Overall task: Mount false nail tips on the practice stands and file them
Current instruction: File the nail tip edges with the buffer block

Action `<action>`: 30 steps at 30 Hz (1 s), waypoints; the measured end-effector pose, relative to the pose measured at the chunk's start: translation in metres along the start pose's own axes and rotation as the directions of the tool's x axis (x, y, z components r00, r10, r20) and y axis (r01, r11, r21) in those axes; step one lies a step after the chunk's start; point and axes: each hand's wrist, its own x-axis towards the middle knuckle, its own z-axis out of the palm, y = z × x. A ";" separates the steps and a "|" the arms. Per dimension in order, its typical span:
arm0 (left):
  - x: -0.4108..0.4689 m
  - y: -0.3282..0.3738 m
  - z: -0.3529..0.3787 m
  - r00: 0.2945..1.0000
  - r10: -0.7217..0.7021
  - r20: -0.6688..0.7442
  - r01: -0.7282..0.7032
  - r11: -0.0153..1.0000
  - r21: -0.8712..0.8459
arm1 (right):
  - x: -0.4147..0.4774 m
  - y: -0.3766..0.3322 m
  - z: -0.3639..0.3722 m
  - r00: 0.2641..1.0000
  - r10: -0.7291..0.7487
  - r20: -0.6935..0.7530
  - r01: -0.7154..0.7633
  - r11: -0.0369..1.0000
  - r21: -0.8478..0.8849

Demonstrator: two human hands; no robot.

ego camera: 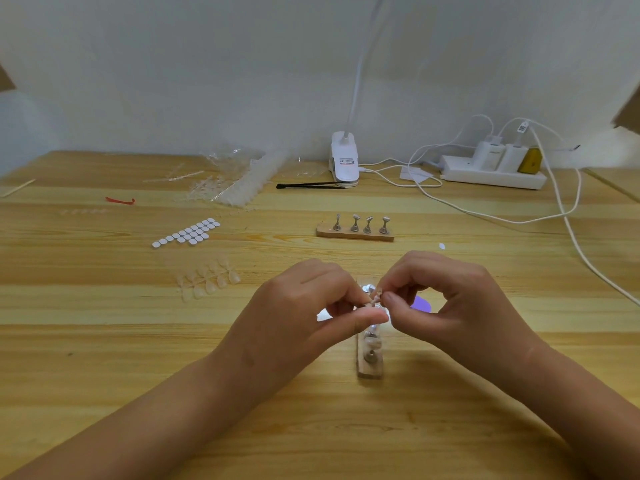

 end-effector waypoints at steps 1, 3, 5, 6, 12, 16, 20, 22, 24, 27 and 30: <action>0.000 0.000 0.000 1.000 0.002 -0.002 -0.002 1.000 0.000 | 0.000 0.000 0.000 1.000 -0.001 0.006 0.001 1.000 -0.002; -0.001 0.000 0.000 1.000 0.007 0.003 -0.007 1.000 0.002 | -0.001 0.000 0.000 1.000 -0.003 0.012 0.003 1.000 -0.008; -0.001 0.000 0.001 1.000 0.009 0.012 -0.009 1.000 0.007 | -0.001 -0.001 0.001 1.000 -0.003 0.012 0.003 1.000 -0.009; -0.001 0.000 0.001 1.000 0.010 0.012 -0.010 1.000 0.009 | -0.001 -0.001 0.001 1.000 -0.002 0.010 0.002 1.000 -0.009; 0.000 0.000 0.001 1.000 0.014 0.011 -0.014 1.000 0.023 | 0.000 -0.001 0.002 1.000 0.000 -0.002 0.000 1.000 -0.010; -0.001 0.001 0.001 1.000 0.004 0.015 -0.004 1.000 0.015 | 0.000 -0.001 0.002 1.000 0.014 -0.004 -0.014 1.000 0.000; -0.001 0.000 0.002 1.000 -0.007 0.019 0.007 1.000 0.016 | 0.000 -0.002 0.003 1.000 0.026 0.000 -0.026 1.000 0.010; -0.001 0.000 0.002 1.000 -0.012 0.023 0.012 1.000 0.018 | 0.000 -0.002 0.003 1.000 0.030 0.001 -0.030 0.999 0.025; -0.001 0.000 0.002 0.999 -0.019 0.029 0.018 1.000 0.025 | 0.000 -0.001 0.003 0.999 0.038 0.004 -0.038 0.998 0.049; -0.001 0.000 0.002 0.999 -0.023 0.034 0.022 0.999 0.035 | 0.000 0.000 0.003 0.999 0.034 0.010 -0.035 0.997 0.067; -0.002 0.000 0.002 0.999 -0.026 0.036 0.024 0.999 0.033 | 0.000 0.000 0.003 0.999 0.028 0.020 -0.029 0.997 0.071</action>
